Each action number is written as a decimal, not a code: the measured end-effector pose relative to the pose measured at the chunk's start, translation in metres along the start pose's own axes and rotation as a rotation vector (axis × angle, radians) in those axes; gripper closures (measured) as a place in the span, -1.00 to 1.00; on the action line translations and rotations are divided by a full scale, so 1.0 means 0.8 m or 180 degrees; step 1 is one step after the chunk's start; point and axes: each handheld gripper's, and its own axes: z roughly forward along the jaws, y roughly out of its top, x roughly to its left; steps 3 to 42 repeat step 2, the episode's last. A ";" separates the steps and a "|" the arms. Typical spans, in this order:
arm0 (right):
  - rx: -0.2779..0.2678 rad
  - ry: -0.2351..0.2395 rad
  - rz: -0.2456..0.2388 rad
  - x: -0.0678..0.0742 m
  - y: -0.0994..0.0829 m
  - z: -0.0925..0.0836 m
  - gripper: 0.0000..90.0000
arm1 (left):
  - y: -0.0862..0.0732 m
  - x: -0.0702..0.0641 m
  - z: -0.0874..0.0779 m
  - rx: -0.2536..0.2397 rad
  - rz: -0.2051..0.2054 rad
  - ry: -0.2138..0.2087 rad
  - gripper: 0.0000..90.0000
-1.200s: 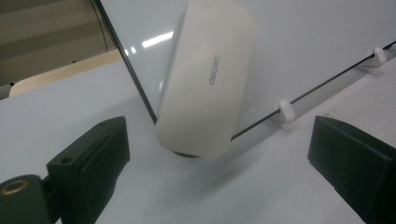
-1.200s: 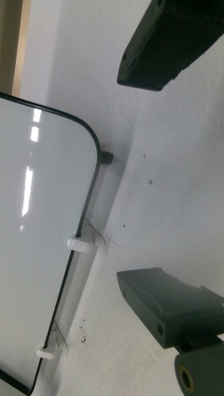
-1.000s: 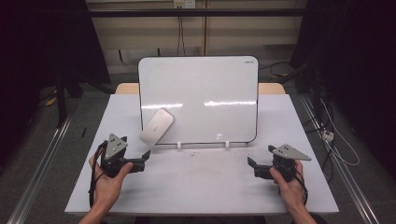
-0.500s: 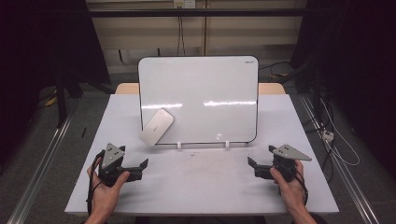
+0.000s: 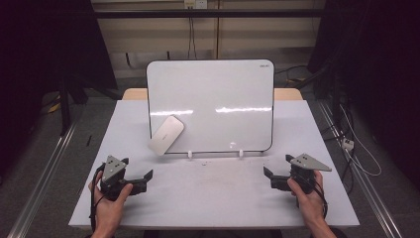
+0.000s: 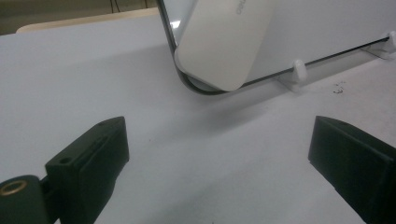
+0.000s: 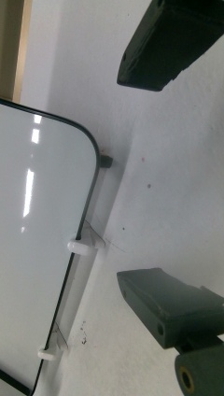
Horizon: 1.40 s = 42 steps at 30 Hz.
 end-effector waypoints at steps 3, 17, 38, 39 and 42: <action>0.0005 -0.0008 0.0004 -0.001 0.000 0.000 -0.86 | 0.000 0.000 0.001 0.0009 -0.0014 -0.0004 -0.89; 0.0005 -0.0008 0.0004 -0.001 0.000 0.000 -0.86 | 0.000 0.000 0.001 0.0009 -0.0014 -0.0004 -0.89; 0.0005 -0.0008 0.0004 -0.001 0.000 0.000 -0.86 | 0.000 0.000 0.001 0.0009 -0.0014 -0.0004 -0.89; 0.0005 -0.0008 0.0004 -0.001 0.000 0.000 -0.86 | 0.000 0.000 0.001 0.0009 -0.0014 -0.0004 -0.89; 0.0005 -0.0008 0.0004 -0.001 0.000 0.000 -0.86 | 0.000 0.000 0.001 0.0009 -0.0014 -0.0004 -0.89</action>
